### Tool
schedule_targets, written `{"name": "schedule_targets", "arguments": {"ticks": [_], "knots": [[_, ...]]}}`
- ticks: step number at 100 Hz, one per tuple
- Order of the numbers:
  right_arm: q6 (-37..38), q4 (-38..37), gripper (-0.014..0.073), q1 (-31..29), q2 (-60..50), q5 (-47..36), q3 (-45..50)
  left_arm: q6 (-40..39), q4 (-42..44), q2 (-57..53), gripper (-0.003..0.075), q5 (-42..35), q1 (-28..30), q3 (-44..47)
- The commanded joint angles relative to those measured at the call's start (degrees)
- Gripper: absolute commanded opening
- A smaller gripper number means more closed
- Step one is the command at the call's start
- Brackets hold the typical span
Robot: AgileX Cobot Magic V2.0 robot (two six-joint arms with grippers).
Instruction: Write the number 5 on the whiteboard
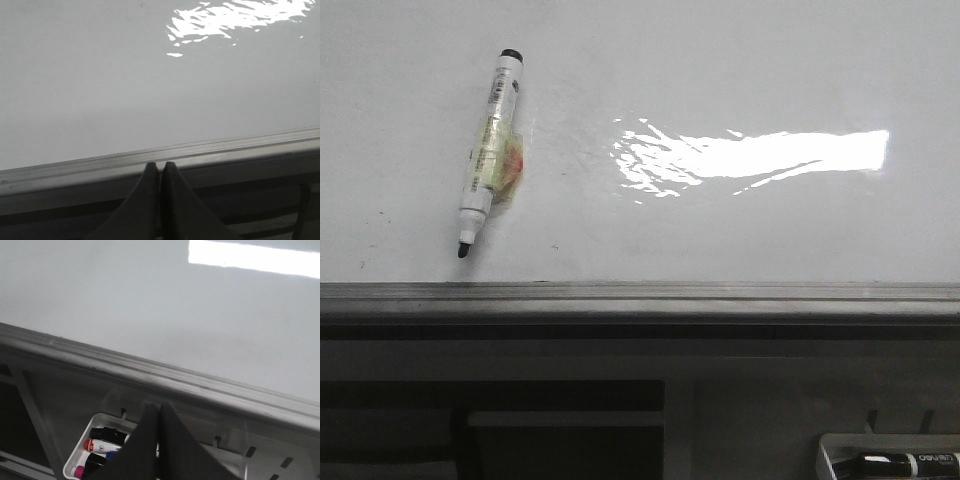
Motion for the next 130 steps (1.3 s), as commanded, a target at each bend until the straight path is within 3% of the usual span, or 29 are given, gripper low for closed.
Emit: {"name": "schedule_targets", "arguments": {"ticks": [1, 101, 109, 118, 123, 130], "knots": [[-0.16, -0.04, -0.0062, -0.28, -1.04, -1.04, 1.56, -0.62, -0.37, -1.73, -0.002, -4.29, 0.17, 0.99], [-0.16, -1.3, -0.0062, -0.28, -1.04, -3.32, 1.56, -0.62, -1.03, -1.73, -0.002, -5.45, 0.17, 0.99], [-0.16, -5.2, -0.0062, -0.28, -1.04, -10.52, 1.56, -0.75, -11.6, -1.73, -0.002, -8.13, 0.17, 0.99], [-0.05, -4.49, -0.0062, -0.28, -1.04, -21.7, 1.56, -0.75, -30.94, -1.73, -0.002, -10.43, 0.17, 0.99], [0.04, -0.72, -0.0062, -0.28, -1.04, -27.83, 1.56, -0.75, -40.39, -1.73, -0.002, -10.67, 0.17, 0.99], [1.38, 10.62, -0.0062, -0.28, -1.04, -35.94, 1.56, -0.75, -48.25, -1.73, -0.002, -12.62, 0.17, 0.99]]}}
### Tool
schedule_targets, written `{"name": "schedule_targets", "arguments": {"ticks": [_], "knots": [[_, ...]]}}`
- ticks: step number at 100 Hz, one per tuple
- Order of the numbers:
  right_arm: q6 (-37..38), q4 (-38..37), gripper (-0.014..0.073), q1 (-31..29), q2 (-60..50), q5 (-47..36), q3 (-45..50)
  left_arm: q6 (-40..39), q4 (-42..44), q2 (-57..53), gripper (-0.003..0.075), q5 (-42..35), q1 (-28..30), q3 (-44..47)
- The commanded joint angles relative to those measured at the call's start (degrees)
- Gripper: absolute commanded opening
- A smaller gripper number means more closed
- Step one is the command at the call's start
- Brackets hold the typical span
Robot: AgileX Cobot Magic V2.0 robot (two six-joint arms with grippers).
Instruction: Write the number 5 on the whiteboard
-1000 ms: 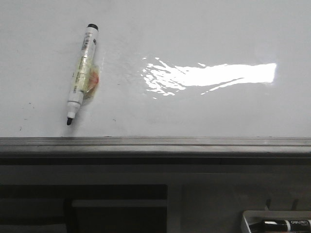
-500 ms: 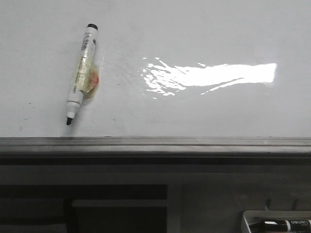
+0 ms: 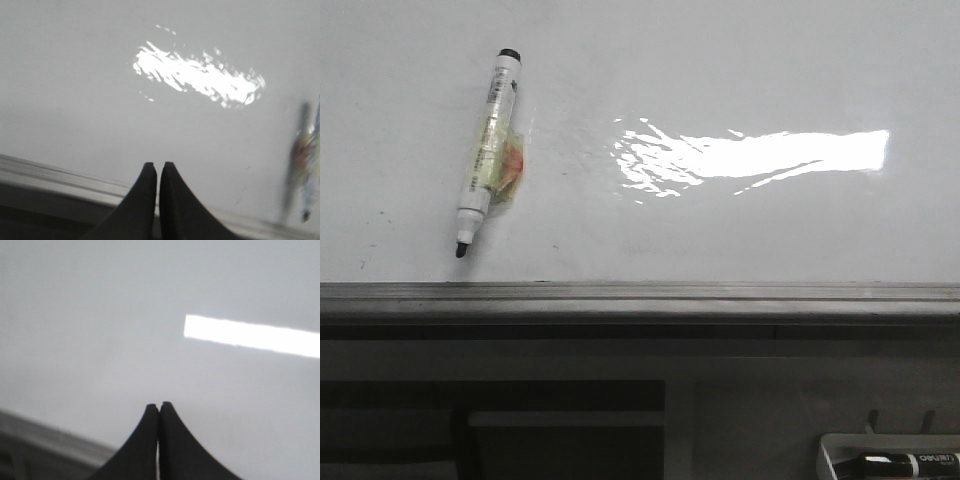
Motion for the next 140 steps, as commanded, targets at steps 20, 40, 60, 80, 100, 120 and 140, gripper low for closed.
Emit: {"name": "schedule_targets", "arguments": {"ticks": [20, 40, 60, 80, 100, 120, 140], "knots": [[4.04, 28.78, -0.0062, -0.28, -1.04, -12.13, 1.22, -0.48, -24.9, -1.73, -0.002, -8.11, 0.17, 0.87], [3.92, 29.62, -0.0062, -0.28, -1.04, -3.74, -3.19, 0.46, -25.2, -1.73, -0.002, -6.42, -0.3, -3.28], [3.51, 14.36, -0.0062, -0.28, 2.57, 13.27, -14.5, 11.55, -12.04, 2.89, -0.002, 3.97, -0.56, -14.71], [-1.23, 7.28, -0.0025, -0.28, 10.98, 24.19, -24.92, 11.97, 6.02, 18.27, 0.0128, 17.95, -0.56, -26.63], [-1.23, 7.41, 0.029, -0.28, 19.08, 26.23, -29.91, 12.59, 5.21, 32.47, 0.0452, 23.91, -2.64, -32.79], [-1.23, 8.18, 0.04, 0.66, 23.7, 25.07, -30.98, 18.61, 0.56, 41.29, 0.0381, 20.64, -11.17, -34.76], [-1.23, 8.48, 0.04, 3.46, 24.81, 24.53, -30.98, 18.61, 0.56, 47.84, 0.0381, 12.8, -20.59, -34.82]]}}
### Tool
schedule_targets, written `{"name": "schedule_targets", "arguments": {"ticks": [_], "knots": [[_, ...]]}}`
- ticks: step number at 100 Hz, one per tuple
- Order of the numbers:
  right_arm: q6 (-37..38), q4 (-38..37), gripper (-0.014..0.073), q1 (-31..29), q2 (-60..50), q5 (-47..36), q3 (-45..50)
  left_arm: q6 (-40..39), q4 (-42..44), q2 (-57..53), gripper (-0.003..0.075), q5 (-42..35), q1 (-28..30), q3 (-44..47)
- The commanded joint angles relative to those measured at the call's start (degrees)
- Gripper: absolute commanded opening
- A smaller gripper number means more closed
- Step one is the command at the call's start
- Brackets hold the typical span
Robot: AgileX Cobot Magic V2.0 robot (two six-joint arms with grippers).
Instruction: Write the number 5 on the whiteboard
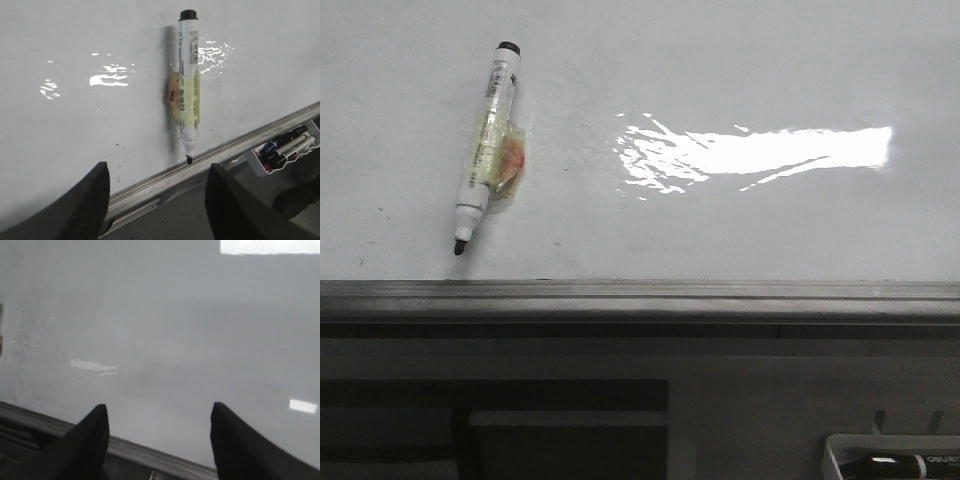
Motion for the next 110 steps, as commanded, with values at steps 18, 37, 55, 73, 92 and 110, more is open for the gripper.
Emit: {"name": "schedule_targets", "arguments": {"ticks": [18, 37, 55, 73, 92, 110], "knots": [[-0.8, 0.14, 0.04, 1.47, 2.86, -5.62, -2.06, -0.5, -3.19, 8.2, 0.0381, -13.11, -10.74, -2.18], [-0.8, 0.14, 0.04, 1.57, 4.53, -6.98, -2.06, -2.27, -3.92, 13.96, 0.0382, -19.68, -15.46, -2.47], [-0.8, 0.14, 0.04, 1.57, 5.29, -7.51, -2.06, -2.27, -4.09, 19.35, 0.0381, -22.48, -15.87, -4.44], [-0.8, 0.14, 0.04, 1.57, 5.55, -7.86, -2.06, -2.27, -4.09, 23.91, 0.0369, -24.36, -15.87, -6.34], [-0.8, 0.14, 0.04, 1.57, 5.55, -7.94, -2.06, -2.27, -4.09, 27.36, 0.0275, -23.66, -15.87, -6.72], [-0.8, 0.14, 0.04, 1.86, 5.55, -7.94, -2.06, -2.15, -3.84, 27.86, -0.001, -20.56, -15.87, -6.81]]}}
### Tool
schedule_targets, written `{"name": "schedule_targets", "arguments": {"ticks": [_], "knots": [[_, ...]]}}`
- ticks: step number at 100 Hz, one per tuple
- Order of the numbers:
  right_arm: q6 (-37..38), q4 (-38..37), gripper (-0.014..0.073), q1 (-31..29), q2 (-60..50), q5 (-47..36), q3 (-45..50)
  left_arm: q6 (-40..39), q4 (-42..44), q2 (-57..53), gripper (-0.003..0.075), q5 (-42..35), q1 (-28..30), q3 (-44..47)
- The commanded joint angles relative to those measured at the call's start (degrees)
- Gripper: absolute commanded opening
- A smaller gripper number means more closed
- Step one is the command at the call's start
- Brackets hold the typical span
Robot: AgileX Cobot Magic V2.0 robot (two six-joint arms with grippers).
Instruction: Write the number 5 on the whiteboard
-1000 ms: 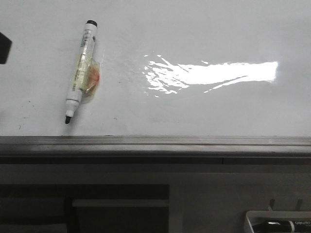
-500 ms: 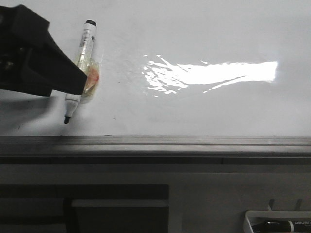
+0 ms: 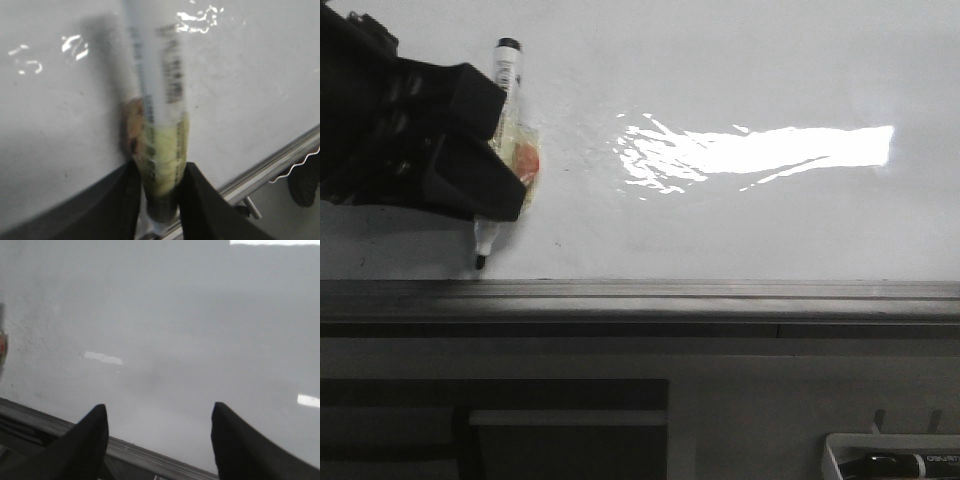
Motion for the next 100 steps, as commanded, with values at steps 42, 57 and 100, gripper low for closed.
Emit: {"name": "schedule_targets", "arguments": {"ticks": [42, 57, 100], "knots": [[-20.73, 9.73, 0.0399, 21.32, 11.08, 0.03, -9.63, 32.26, 6.38, -2.8, -0.002, 19.68, -6.43, -8.75], [-22.67, 9.73, 0.0399, 31.03, 16.29, -1.24, -11.11, 33.54, 14.07, -4.21, -0.002, 19.68, -8.91, -9.46], [-22.67, 9.73, 0.0399, 39.96, 25.19, -12.74, -11.27, 34.09, 24.53, -7.33, -0.002, 20.19, -14.43, -9.46]]}}
